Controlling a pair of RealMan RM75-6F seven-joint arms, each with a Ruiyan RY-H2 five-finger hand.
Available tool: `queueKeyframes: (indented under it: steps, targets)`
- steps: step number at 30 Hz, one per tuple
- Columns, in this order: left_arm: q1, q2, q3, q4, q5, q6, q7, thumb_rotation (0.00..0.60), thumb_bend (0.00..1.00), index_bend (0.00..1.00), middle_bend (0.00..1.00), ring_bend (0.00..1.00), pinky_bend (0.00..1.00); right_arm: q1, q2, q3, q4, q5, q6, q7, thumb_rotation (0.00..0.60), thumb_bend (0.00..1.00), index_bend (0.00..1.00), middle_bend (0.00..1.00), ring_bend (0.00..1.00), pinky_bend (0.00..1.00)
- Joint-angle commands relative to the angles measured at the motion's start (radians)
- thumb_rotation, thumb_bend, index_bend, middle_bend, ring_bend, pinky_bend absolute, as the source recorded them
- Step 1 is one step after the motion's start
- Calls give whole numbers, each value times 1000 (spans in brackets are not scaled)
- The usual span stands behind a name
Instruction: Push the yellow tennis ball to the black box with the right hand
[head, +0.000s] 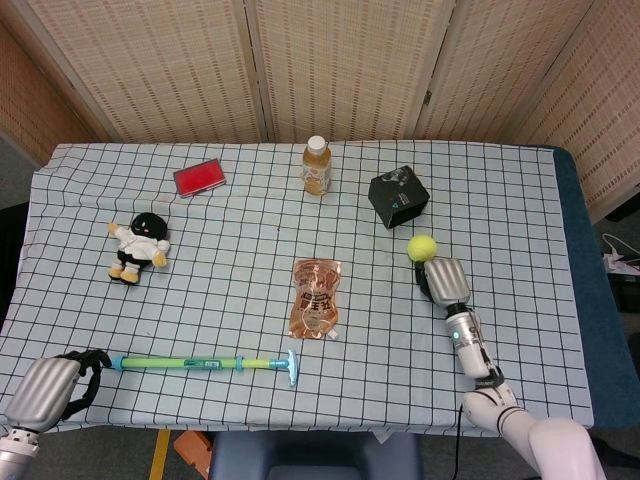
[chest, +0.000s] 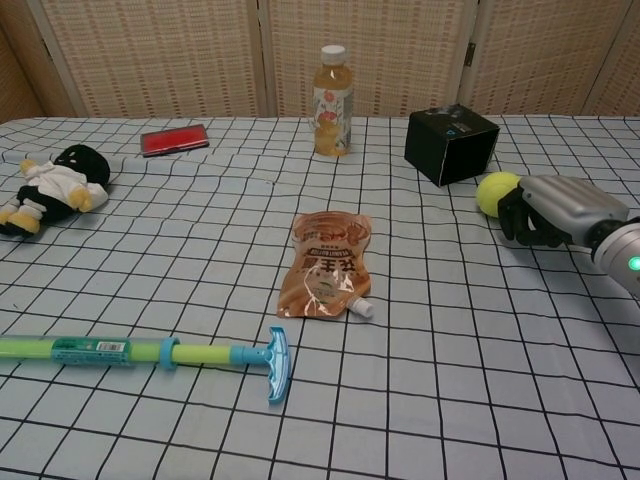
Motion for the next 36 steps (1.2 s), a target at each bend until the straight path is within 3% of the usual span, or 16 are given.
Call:
queueKeyframes:
  steps: [1, 36]
  targets:
    - [-1, 0, 0, 0, -2, -2, 1, 600, 582, 440, 497, 500, 606, 5, 3, 0, 11, 3, -10, 8, 600, 1000, 994, 925, 760, 1000]
    - [-12, -14, -15, 13, -49, -29, 19, 600, 582, 440, 499, 501, 606, 121, -60, 3, 238, 6, -138, 113, 600, 1000, 994, 925, 760, 1000]
